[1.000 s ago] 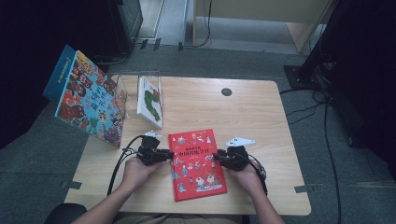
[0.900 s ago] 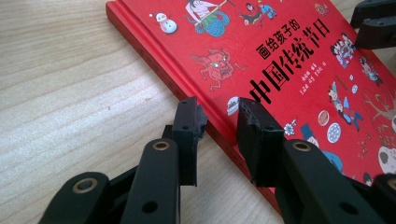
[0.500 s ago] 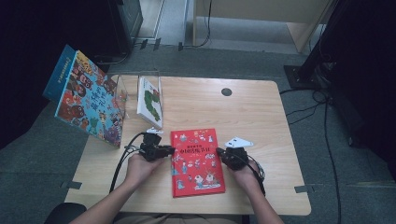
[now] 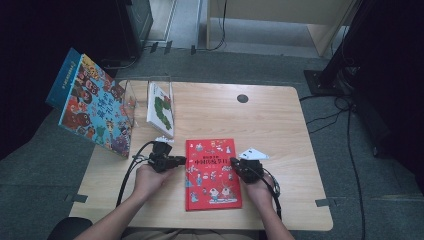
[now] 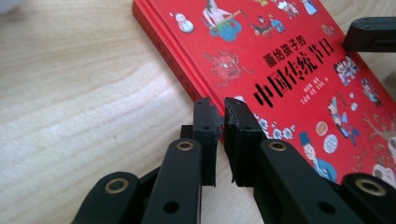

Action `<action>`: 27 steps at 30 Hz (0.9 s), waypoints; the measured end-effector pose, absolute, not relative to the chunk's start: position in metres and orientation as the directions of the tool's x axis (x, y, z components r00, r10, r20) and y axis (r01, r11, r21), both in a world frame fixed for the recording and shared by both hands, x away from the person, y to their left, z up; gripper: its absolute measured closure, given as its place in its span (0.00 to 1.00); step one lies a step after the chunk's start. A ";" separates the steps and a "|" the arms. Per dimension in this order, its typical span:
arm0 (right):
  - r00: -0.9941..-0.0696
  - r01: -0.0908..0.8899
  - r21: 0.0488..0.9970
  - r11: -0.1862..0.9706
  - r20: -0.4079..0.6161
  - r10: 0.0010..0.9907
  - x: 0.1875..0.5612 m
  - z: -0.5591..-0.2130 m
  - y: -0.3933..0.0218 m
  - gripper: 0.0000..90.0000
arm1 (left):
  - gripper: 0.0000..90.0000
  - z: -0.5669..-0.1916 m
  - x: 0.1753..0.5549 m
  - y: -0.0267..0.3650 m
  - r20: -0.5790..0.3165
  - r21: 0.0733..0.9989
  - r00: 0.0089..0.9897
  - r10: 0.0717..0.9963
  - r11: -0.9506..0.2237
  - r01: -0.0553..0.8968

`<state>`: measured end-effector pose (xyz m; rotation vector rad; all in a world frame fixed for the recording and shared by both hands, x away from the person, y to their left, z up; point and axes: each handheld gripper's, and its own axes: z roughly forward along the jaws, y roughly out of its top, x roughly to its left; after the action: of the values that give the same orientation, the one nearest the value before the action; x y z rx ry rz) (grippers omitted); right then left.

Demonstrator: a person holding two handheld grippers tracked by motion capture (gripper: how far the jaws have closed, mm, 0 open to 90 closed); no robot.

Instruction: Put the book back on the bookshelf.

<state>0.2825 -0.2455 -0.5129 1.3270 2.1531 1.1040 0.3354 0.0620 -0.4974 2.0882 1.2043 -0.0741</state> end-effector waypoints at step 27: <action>-0.385 0.654 0.738 0.166 0.136 0.913 0.297 -0.519 -0.251 1.00 | 1.00 -0.503 0.353 0.063 -0.405 0.540 0.505 0.762 -0.246 0.805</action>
<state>0.2972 -0.2513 -0.5186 1.4943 2.1087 1.0588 0.3532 0.0633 -0.5031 2.0321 1.2798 -0.0760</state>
